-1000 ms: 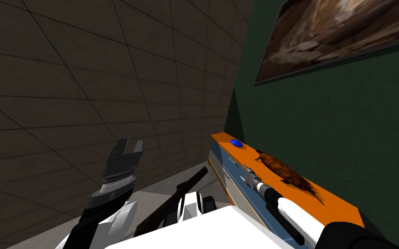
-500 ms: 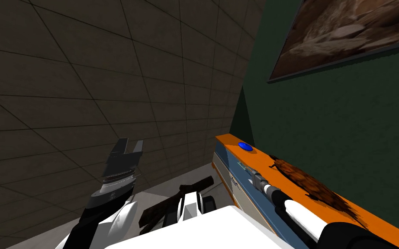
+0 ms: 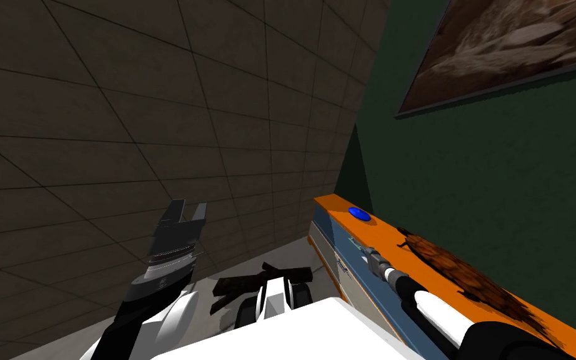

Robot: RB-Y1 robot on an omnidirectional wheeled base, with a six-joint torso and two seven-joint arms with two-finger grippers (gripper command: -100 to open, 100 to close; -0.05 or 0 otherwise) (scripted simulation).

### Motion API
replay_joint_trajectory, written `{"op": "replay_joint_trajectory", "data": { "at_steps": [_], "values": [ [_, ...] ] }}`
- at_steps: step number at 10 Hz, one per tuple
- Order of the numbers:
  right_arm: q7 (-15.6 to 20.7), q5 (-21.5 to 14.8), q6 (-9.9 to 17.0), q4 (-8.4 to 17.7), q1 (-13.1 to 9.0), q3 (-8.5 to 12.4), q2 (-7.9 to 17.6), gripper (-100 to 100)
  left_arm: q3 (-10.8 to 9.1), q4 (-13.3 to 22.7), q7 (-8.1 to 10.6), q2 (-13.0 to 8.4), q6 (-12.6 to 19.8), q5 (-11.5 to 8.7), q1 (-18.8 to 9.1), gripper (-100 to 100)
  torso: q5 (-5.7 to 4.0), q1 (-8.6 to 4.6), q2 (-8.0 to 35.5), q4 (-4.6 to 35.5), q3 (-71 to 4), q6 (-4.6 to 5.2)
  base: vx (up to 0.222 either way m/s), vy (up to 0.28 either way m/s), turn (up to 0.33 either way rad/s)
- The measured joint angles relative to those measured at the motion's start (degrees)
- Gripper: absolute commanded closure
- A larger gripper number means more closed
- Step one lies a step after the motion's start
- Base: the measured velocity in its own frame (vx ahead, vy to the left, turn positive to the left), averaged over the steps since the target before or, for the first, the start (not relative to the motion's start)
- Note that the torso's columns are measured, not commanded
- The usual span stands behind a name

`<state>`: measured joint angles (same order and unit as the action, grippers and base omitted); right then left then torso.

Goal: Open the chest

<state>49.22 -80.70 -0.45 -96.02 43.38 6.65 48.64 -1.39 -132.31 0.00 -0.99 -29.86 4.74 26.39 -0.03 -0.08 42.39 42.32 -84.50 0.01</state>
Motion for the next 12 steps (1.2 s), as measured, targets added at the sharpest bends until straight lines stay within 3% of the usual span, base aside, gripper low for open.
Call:
{"op": "replay_joint_trajectory", "data": {
  "at_steps": [2, 5, 6, 8, 10, 12],
  "values": [
    [-0.07, -0.04, -0.06, -0.55, 0.47, 0.11, 0.29, 100, 0.02, 0.00, 0.00, 0.02, 0.00, 0.00, 0.00, 0, 0.15, 0.48, -0.12, -0.03, -0.08, -0.01, -0.004, 0.173, -0.041],
    [-0.32, -0.06, 0.08, -1.68, 1.41, 0.26, 0.83, 100, 0.02, -0.01, 0.00, 0.02, 0.00, 0.00, 0.00, 0, 0.03, 0.04, -0.12, -0.04, -0.08, -0.01, -0.009, 0.172, -0.033],
    [-0.34, -0.07, 0.09, -1.72, 1.44, 0.25, 0.83, -100, 0.01, -0.01, 0.00, 0.01, 0.00, 0.00, 0.00, 0, -0.10, -0.38, -0.13, -0.04, -0.09, -0.02, -0.032, -0.064, 0.099],
    [1.64, -2.39, 0.56, -1.92, 0.63, -0.12, -1.43, -100, -0.02, 0.00, 0.00, -0.02, 0.00, 0.00, 0.00, 0, -0.21, -0.65, -0.05, -0.01, -0.02, 0.00, -0.028, -0.159, 0.059],
    [2.44, -2.73, 3.30, -2.04, 0.01, -2.79, -0.43, -100, -0.01, 0.00, 0.00, -0.02, 0.00, 0.00, 0.00, 0, 0.04, 0.13, -0.15, -0.05, -0.10, -0.02, -0.026, -0.140, 0.062],
    [4.03, -4.53, 4.19, -1.74, -1.14, -3.51, -2.09, -100, -0.01, 0.00, 0.00, -0.01, 0.00, 0.00, 0.00, 0, 0.07, 0.20, -0.12, -0.03, -0.08, -0.01, -0.026, -0.129, 0.070]
  ]
}}
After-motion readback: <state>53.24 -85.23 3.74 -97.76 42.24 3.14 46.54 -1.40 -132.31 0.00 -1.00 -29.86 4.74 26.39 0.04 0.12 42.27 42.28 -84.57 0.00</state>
